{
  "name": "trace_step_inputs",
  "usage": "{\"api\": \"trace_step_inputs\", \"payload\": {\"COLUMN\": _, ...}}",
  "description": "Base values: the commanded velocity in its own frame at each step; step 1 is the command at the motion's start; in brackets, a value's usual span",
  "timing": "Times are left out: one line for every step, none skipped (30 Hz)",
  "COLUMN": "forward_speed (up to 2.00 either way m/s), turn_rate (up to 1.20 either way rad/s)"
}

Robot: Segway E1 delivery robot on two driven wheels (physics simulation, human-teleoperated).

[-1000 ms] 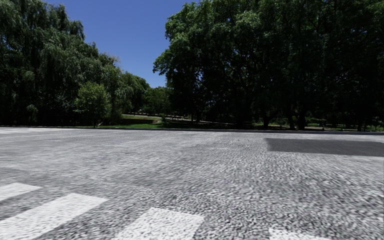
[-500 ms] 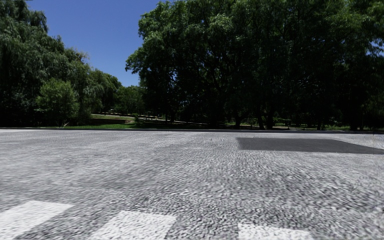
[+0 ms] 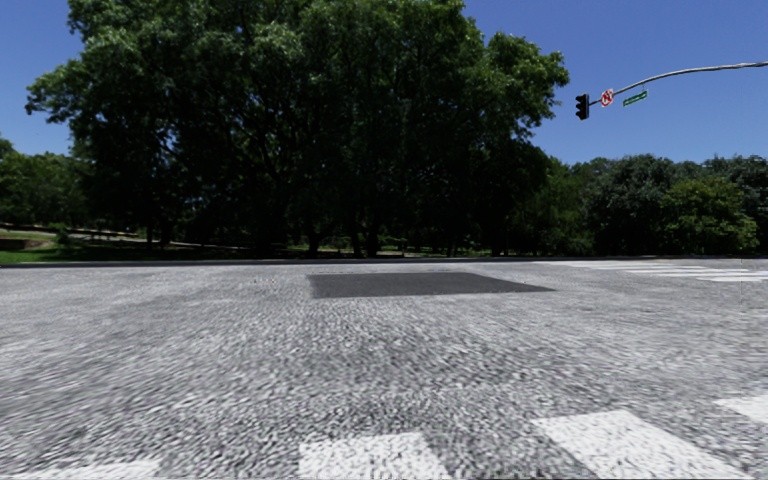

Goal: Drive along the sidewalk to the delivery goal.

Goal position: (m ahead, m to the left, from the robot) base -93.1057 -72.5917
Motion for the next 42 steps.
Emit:
{"api": "trace_step_inputs", "payload": {"forward_speed": 0.00, "turn_rate": -1.20}}
{"api": "trace_step_inputs", "payload": {"forward_speed": 0.00, "turn_rate": -1.20}}
{"api": "trace_step_inputs", "payload": {"forward_speed": 0.00, "turn_rate": -1.20}}
{"api": "trace_step_inputs", "payload": {"forward_speed": 0.00, "turn_rate": -1.20}}
{"api": "trace_step_inputs", "payload": {"forward_speed": 0.00, "turn_rate": -1.20}}
{"api": "trace_step_inputs", "payload": {"forward_speed": 0.00, "turn_rate": -1.20}}
{"api": "trace_step_inputs", "payload": {"forward_speed": 0.00, "turn_rate": -1.20}}
{"api": "trace_step_inputs", "payload": {"forward_speed": 0.00, "turn_rate": -1.20}}
{"api": "trace_step_inputs", "payload": {"forward_speed": 0.00, "turn_rate": -1.20}}
{"api": "trace_step_inputs", "payload": {"forward_speed": 0.00, "turn_rate": -1.20}}
{"api": "trace_step_inputs", "payload": {"forward_speed": 0.00, "turn_rate": -1.20}}
{"api": "trace_step_inputs", "payload": {"forward_speed": 0.00, "turn_rate": -1.20}}
{"api": "trace_step_inputs", "payload": {"forward_speed": 0.00, "turn_rate": -1.20}}
{"api": "trace_step_inputs", "payload": {"forward_speed": 0.00, "turn_rate": -1.20}}
{"api": "trace_step_inputs", "payload": {"forward_speed": 0.00, "turn_rate": -1.20}}
{"api": "trace_step_inputs", "payload": {"forward_speed": 0.00, "turn_rate": -1.20}}
{"api": "trace_step_inputs", "payload": {"forward_speed": 0.00, "turn_rate": -1.20}}
{"api": "trace_step_inputs", "payload": {"forward_speed": 0.00, "turn_rate": -1.20}}
{"api": "trace_step_inputs", "payload": {"forward_speed": 0.00, "turn_rate": -1.20}}
{"api": "trace_step_inputs", "payload": {"forward_speed": 0.00, "turn_rate": -1.20}}
{"api": "trace_step_inputs", "payload": {"forward_speed": 0.00, "turn_rate": -1.20}}
{"api": "trace_step_inputs", "payload": {"forward_speed": 0.00, "turn_rate": -1.20}}
{"api": "trace_step_inputs", "payload": {"forward_speed": 0.00, "turn_rate": -1.20}}
{"api": "trace_step_inputs", "payload": {"forward_speed": 0.00, "turn_rate": -1.20}}
{"api": "trace_step_inputs", "payload": {"forward_speed": 0.00, "turn_rate": -1.19}}
{"api": "trace_step_inputs", "payload": {"forward_speed": 0.00, "turn_rate": -1.19}}
{"api": "trace_step_inputs", "payload": {"forward_speed": 0.00, "turn_rate": -1.17}}
{"api": "trace_step_inputs", "payload": {"forward_speed": 0.00, "turn_rate": -1.17}}
{"api": "trace_step_inputs", "payload": {"forward_speed": 0.00, "turn_rate": -0.44}}
{"api": "trace_step_inputs", "payload": {"forward_speed": 0.00, "turn_rate": -0.18}}
{"api": "trace_step_inputs", "payload": {"forward_speed": 0.00, "turn_rate": -0.18}}
{"api": "trace_step_inputs", "payload": {"forward_speed": 0.00, "turn_rate": 0.00}}
{"api": "trace_step_inputs", "payload": {"forward_speed": 0.00, "turn_rate": 0.00}}
{"api": "trace_step_inputs", "payload": {"forward_speed": 0.91, "turn_rate": 0.00}}
{"api": "trace_step_inputs", "payload": {"forward_speed": 2.00, "turn_rate": 0.00}}
{"api": "trace_step_inputs", "payload": {"forward_speed": 2.00, "turn_rate": 0.00}}
{"api": "trace_step_inputs", "payload": {"forward_speed": 2.00, "turn_rate": 0.00}}
{"api": "trace_step_inputs", "payload": {"forward_speed": 2.00, "turn_rate": 0.00}}
{"api": "trace_step_inputs", "payload": {"forward_speed": 2.00, "turn_rate": 0.00}}
{"api": "trace_step_inputs", "payload": {"forward_speed": 2.00, "turn_rate": 0.00}}
{"api": "trace_step_inputs", "payload": {"forward_speed": 2.00, "turn_rate": 0.00}}
{"api": "trace_step_inputs", "payload": {"forward_speed": 2.00, "turn_rate": 0.00}}
